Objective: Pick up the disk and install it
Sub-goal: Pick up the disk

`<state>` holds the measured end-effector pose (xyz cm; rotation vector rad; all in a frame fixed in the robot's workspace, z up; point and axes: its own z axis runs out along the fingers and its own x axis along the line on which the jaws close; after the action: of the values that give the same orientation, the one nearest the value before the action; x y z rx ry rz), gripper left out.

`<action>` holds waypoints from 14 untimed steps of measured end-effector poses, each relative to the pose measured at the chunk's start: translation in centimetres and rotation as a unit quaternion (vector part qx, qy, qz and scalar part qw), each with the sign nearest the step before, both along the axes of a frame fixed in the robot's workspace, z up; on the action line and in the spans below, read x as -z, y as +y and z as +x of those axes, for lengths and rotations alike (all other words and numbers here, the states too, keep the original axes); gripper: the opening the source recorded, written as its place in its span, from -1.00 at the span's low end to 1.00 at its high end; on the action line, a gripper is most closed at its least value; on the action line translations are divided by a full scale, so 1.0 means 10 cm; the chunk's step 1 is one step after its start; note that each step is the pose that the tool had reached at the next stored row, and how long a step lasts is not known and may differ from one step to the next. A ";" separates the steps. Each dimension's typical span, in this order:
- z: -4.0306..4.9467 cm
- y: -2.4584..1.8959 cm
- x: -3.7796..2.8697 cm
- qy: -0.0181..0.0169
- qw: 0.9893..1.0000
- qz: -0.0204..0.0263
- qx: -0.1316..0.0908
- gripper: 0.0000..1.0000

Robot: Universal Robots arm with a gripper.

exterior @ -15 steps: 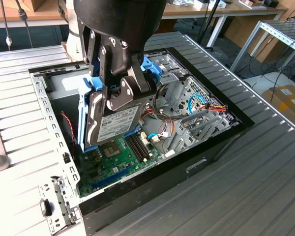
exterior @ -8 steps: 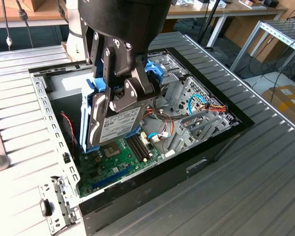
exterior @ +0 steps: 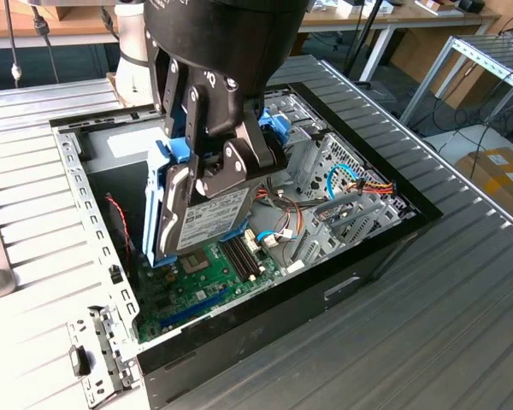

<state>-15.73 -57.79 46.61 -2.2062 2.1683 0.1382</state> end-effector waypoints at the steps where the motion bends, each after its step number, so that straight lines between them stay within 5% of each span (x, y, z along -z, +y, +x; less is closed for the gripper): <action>1: 0.003 -0.004 0.001 0.000 1.000 0.000 0.000 -0.26; 14: 0.051 -0.071 0.009 0.000 1.000 0.000 0.000 -0.26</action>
<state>-15.22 -58.50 46.52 -2.2062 2.1683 0.1381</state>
